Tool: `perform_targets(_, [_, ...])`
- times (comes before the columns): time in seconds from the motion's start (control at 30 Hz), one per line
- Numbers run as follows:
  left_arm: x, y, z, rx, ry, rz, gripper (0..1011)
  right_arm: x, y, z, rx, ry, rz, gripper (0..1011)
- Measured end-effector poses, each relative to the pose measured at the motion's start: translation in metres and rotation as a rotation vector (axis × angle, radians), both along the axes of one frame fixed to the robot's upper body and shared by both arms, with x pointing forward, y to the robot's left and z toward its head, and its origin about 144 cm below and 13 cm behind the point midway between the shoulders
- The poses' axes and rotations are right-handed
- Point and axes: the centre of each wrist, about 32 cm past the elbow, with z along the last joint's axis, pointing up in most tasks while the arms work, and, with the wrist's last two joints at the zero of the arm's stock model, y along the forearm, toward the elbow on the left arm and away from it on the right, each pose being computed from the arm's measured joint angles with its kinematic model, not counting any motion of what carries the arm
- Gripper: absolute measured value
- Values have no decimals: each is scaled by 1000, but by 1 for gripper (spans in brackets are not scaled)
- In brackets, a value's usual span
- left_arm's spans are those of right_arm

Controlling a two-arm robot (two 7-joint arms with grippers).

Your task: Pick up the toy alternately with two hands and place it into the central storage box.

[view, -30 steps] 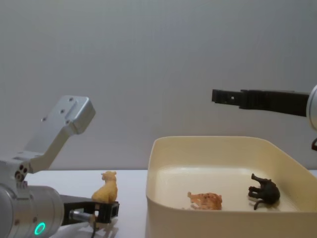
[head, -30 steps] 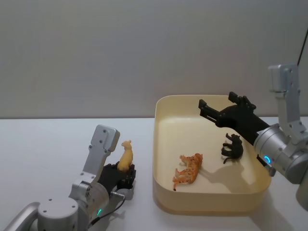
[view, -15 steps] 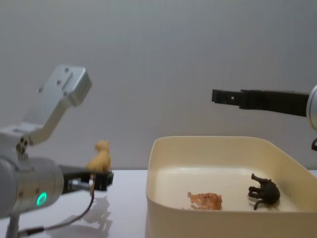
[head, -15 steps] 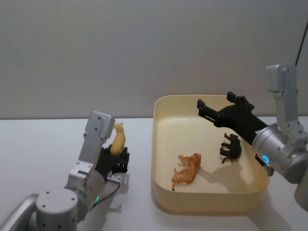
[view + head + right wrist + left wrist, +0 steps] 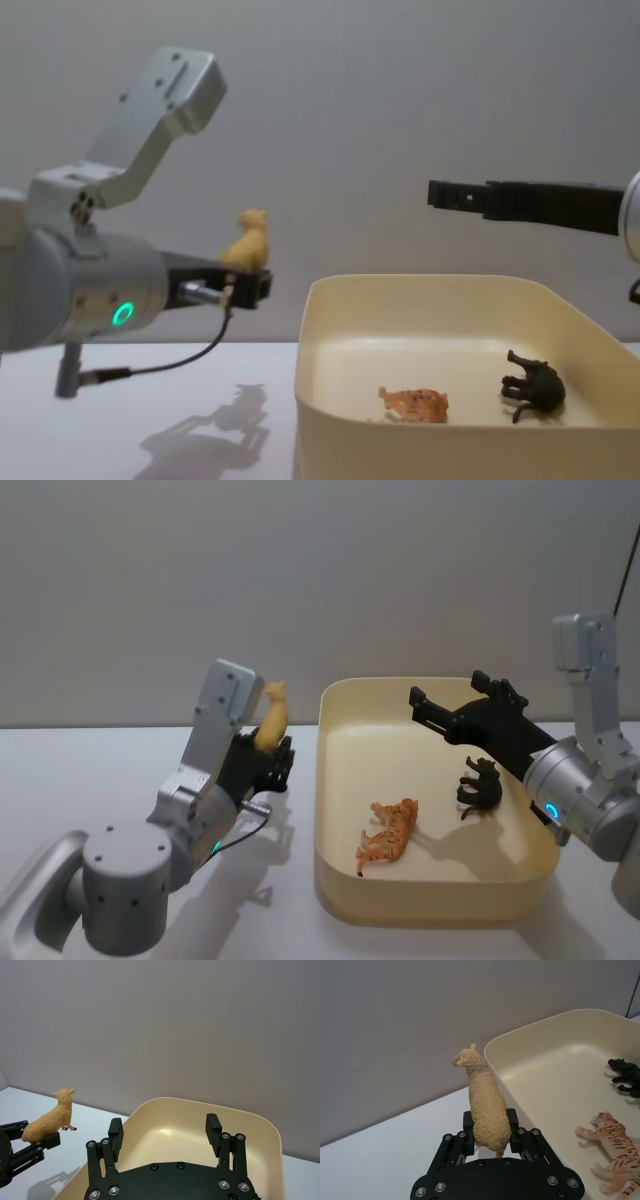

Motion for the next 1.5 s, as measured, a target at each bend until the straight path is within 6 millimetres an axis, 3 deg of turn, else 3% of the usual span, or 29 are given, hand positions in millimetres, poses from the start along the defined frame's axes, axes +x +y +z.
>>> perform_targets(0.73, [61,-24,19,43,-6,-256,353,0,0,0,0,0,0,1001])
perform_targets(0.93, [69,-28,21,50,-2,-280,507,0,0,0,0,0,0,1001])
perform_targets(1.1, [75,-31,22,57,3,-300,703,0,0,0,0,0,0,1001])
perform_targets(1.5, [81,-35,23,64,7,-322,1001,0,0,0,0,0,0,1001])
